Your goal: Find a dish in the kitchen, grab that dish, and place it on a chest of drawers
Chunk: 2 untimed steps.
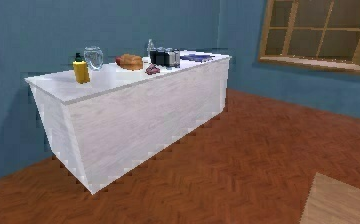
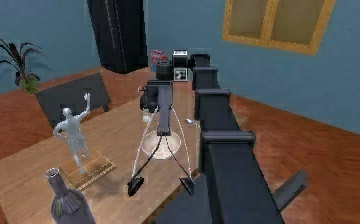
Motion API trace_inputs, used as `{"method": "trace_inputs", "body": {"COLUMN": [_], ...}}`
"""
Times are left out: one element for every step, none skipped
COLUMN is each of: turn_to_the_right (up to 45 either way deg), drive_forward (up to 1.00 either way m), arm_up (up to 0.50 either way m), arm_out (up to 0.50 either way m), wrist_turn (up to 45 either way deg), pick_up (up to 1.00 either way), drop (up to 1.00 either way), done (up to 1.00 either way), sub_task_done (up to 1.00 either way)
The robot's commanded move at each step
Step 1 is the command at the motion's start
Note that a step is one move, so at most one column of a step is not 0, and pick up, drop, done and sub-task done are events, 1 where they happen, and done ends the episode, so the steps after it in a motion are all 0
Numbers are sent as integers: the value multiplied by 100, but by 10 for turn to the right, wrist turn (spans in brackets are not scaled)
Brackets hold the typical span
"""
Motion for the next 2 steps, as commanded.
{"method": "trace_inputs", "body": {"turn_to_the_right": [0,0], "drive_forward": [0,0], "arm_up": [0,0], "arm_out": [0,0], "wrist_turn": [450,450], "pick_up": [0,0], "drop": [0,0], "done": [0,0], "sub_task_done": [0,0]}}
